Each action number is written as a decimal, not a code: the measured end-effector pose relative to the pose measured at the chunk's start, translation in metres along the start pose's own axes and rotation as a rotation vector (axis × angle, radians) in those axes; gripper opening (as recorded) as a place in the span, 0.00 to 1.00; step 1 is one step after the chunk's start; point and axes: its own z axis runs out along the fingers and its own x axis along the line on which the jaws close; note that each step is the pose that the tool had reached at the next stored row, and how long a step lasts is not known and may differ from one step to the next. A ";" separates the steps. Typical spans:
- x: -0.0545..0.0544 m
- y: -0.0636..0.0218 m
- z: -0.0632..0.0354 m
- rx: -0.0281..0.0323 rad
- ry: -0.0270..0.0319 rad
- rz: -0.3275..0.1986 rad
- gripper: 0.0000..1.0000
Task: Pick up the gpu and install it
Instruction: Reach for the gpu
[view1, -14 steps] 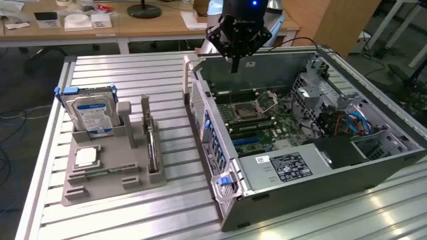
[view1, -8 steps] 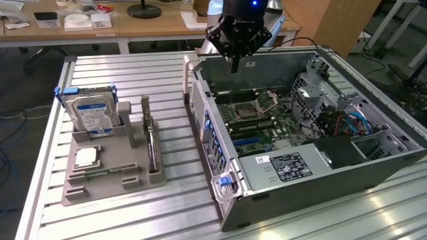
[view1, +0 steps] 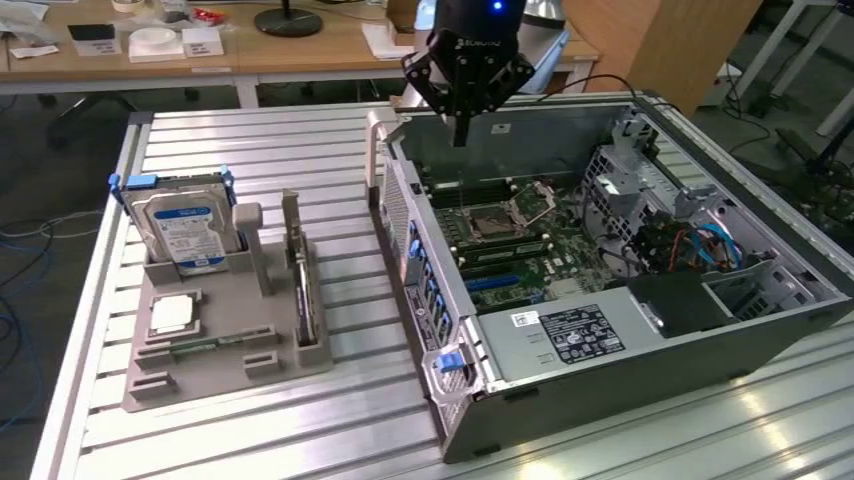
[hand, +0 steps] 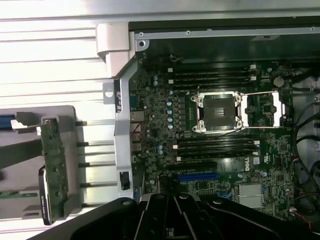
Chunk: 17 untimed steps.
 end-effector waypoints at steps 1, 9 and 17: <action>0.003 -0.0002 -0.0001 0.0000 -0.0001 0.000 0.11; 0.021 -0.0016 -0.0006 0.0000 -0.0001 0.000 0.11; 0.037 -0.0028 -0.0010 0.0000 -0.0001 0.000 0.11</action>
